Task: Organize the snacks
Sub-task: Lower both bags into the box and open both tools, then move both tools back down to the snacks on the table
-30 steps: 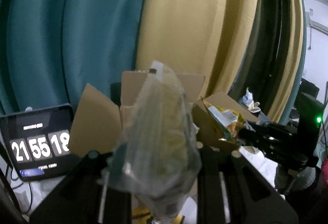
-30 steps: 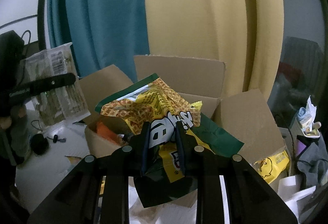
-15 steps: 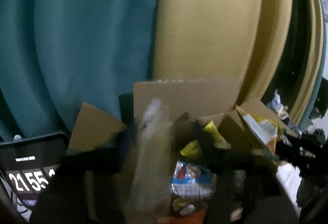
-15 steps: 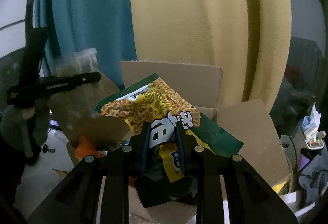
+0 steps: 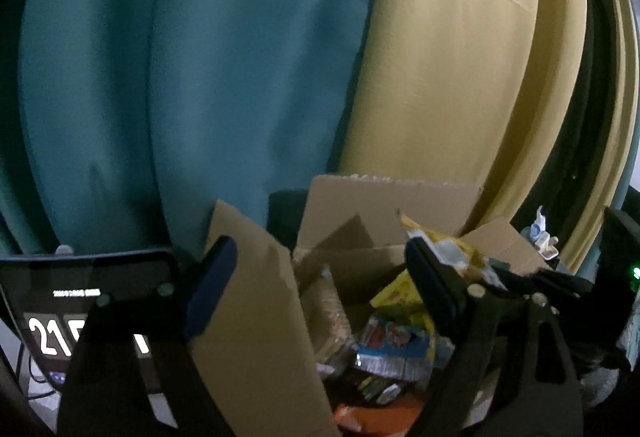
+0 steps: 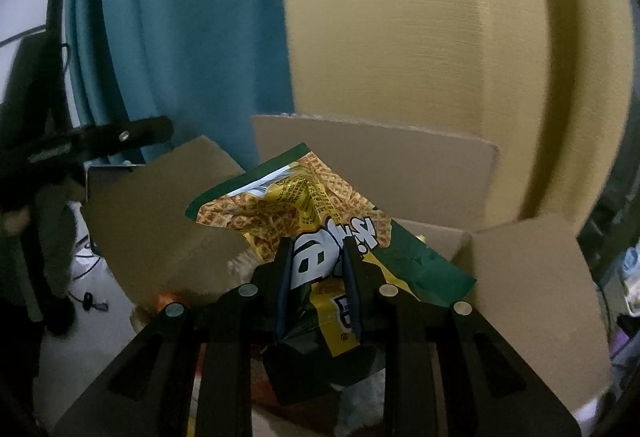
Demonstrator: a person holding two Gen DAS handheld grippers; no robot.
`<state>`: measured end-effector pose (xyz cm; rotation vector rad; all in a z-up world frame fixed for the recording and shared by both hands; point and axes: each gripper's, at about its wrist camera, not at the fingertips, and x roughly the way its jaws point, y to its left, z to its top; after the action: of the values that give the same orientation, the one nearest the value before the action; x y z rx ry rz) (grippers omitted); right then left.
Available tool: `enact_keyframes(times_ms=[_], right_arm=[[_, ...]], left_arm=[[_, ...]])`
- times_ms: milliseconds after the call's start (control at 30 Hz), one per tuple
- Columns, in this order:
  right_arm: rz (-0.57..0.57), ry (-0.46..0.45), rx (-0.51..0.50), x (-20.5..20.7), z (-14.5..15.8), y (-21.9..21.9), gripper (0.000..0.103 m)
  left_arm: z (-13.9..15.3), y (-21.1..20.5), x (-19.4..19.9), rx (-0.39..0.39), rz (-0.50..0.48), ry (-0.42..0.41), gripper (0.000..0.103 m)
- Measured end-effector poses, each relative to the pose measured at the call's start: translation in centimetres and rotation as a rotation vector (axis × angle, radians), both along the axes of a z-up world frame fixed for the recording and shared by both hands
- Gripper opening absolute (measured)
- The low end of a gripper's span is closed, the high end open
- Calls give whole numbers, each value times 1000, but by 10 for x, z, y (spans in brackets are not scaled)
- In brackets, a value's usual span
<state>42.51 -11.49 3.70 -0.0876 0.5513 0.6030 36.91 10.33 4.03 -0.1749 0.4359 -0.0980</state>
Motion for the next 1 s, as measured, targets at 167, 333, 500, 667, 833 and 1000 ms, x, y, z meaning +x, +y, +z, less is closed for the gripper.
enact_keyframes(times_ms=[167,333,500,667,833,1000], right_arm=[[-38,-36,-19,6,7,19,66],[-28,-67,-32,-16,21,16,66],[-30,-74,-36,-38,30,7,66],[-35,-88,-41,-71,40,-11,66],[-45,-98,-36,-99,45,-22,66],[-52,-92,-26,-129,46,-38,66]], left_arm=[[4,7,-18,5,1,4,87],[13,7,-42,5,-1,-17,87],[19,-3,-66,18,-11,-42,87],[22,-17,-92,15,-33,-49,87],[22,-32,-115,18,-61,-49,88],[17,-50,-135,20,-91,-43,88]])
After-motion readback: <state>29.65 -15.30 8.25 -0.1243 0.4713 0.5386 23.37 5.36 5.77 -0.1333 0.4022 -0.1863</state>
